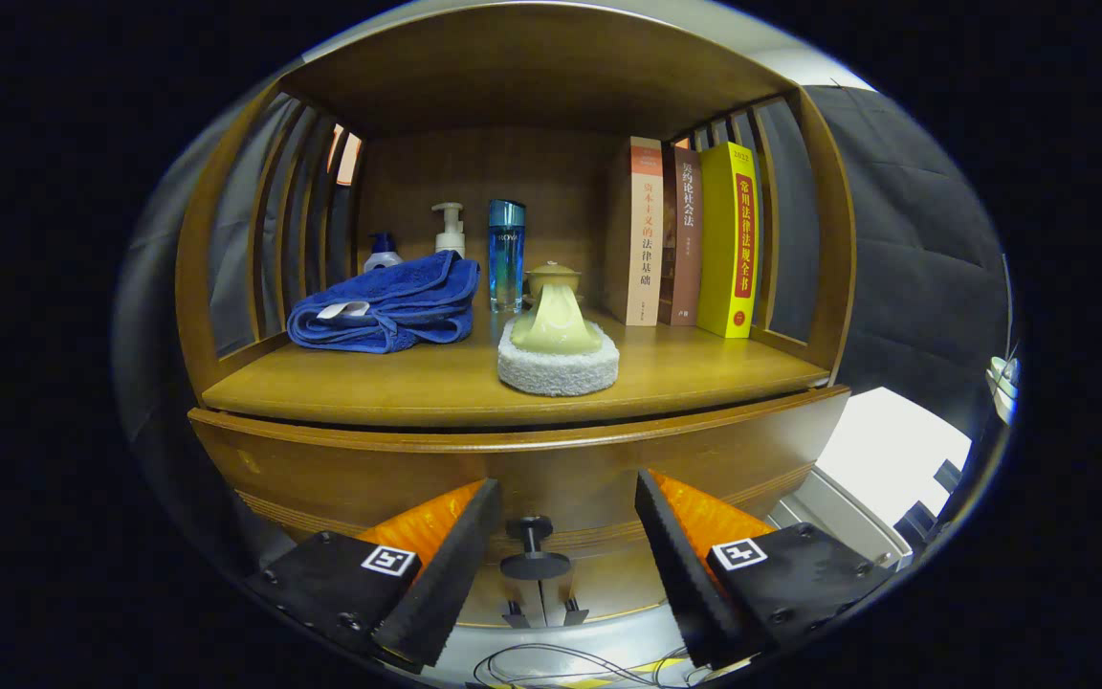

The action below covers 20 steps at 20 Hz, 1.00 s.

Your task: Pull open the drawer, take out the items inside it, and place them on the countertop above the cabinet.

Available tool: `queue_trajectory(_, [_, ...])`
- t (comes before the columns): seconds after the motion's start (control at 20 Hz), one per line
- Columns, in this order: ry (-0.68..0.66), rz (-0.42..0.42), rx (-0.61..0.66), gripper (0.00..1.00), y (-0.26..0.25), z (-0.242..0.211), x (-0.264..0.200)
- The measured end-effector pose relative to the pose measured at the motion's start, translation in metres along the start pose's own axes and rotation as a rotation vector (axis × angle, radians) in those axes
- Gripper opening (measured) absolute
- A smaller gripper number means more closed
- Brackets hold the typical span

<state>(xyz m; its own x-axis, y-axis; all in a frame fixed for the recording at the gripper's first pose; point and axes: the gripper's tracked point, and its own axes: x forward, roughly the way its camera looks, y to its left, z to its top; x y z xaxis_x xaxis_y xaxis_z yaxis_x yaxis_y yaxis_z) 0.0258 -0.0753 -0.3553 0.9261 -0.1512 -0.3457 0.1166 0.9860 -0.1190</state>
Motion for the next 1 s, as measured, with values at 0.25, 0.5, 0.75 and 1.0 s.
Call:
queue_trajectory(0.25, [-0.005,0.012,-0.011,0.96,0.001,0.002,0.003])
queue_trajectory(0.5, [0.017,0.006,0.039,0.95,0.002,-0.001,0.000])
queue_trajectory(0.75, [-0.017,0.026,0.034,0.98,0.008,0.030,-0.020])
queue_trajectory(1.0, [-0.083,0.048,0.002,0.97,0.009,0.095,-0.048])
